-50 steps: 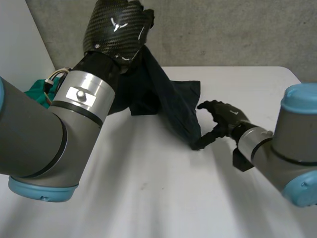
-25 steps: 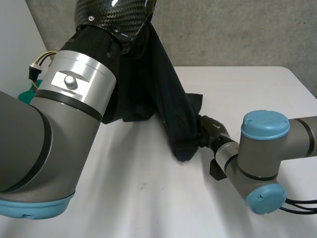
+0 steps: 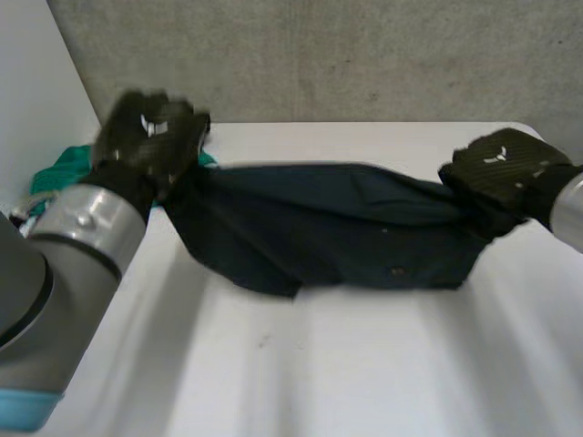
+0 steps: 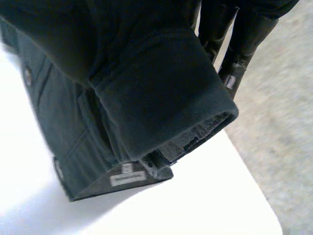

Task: Fold the laundry.

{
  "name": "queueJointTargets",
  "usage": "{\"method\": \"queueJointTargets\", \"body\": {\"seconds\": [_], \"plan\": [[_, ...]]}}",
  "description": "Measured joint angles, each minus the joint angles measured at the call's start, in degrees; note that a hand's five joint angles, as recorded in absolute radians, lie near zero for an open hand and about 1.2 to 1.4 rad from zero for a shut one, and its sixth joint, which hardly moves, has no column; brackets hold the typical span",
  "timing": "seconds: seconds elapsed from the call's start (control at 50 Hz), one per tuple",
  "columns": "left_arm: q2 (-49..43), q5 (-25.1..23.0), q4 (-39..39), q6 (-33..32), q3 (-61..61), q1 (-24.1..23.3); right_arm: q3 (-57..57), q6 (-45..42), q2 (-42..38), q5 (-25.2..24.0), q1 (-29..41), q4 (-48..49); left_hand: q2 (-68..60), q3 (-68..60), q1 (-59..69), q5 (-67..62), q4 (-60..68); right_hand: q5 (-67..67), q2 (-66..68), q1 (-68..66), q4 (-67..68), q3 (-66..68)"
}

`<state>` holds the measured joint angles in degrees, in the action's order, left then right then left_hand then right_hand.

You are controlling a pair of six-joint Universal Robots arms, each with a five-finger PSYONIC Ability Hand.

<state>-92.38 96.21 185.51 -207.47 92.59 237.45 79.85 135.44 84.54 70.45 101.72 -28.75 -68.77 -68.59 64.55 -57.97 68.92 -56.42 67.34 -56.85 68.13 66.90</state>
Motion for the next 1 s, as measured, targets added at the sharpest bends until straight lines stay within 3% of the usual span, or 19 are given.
{"method": "queueJointTargets", "body": {"seconds": [0.14, 0.24, 0.36, 0.48, 0.66, 0.8, 1.0], "plan": [[-1.77, -0.27, -3.61, 0.13, 4.82, -0.28, -0.86, -2.00, -1.66, 0.09, 0.06, -7.52, 0.00, 0.00, 0.00, 0.00, 0.00, 0.00, 0.00, 0.00, 0.00, 0.57], [-6.06, -0.33, -3.34, 0.09, 4.92, -0.50, -0.61, -1.90, -6.05, 0.64, 1.24, -5.96, 0.00, 0.00, 0.00, 0.00, 0.00, 0.00, 0.00, 0.00, 0.00, 0.57], [-18.04, -0.33, 0.47, -0.38, -6.40, 0.29, -8.67, -1.50, -16.15, 3.78, 3.45, 1.19, 0.00, 0.00, 0.00, 0.00, 0.00, 0.00, 0.00, 0.00, 0.00, 0.57], [-25.67, -0.30, 9.02, -1.01, -26.40, 2.66, -27.30, 2.22, -22.48, 11.44, 6.31, 18.54, 0.00, 0.00, 0.00, 0.00, 0.01, 0.00, 0.00, 0.00, 0.01, 0.57], [-26.52, 0.74, 28.41, -1.06, -44.96, 5.45, -38.08, 7.89, -21.63, 12.94, 7.20, 47.21, -0.02, 0.00, 0.00, 0.00, 0.01, 0.00, 0.00, 0.00, 0.01, 0.57], [-25.66, 0.61, 31.21, -0.91, -42.52, 5.40, -37.52, 8.68, -21.48, 11.90, 7.40, 47.15, -0.01, 0.00, 0.00, 0.00, 0.01, 0.00, 0.00, 0.00, 0.01, 0.57], [-25.72, 0.07, 29.46, -0.58, -23.29, 4.55, -28.11, 8.20, -25.41, 9.77, 7.45, 38.05, -0.02, 0.00, 0.00, 0.00, 0.01, -0.01, 0.00, 0.00, 0.01, 0.57]]}}
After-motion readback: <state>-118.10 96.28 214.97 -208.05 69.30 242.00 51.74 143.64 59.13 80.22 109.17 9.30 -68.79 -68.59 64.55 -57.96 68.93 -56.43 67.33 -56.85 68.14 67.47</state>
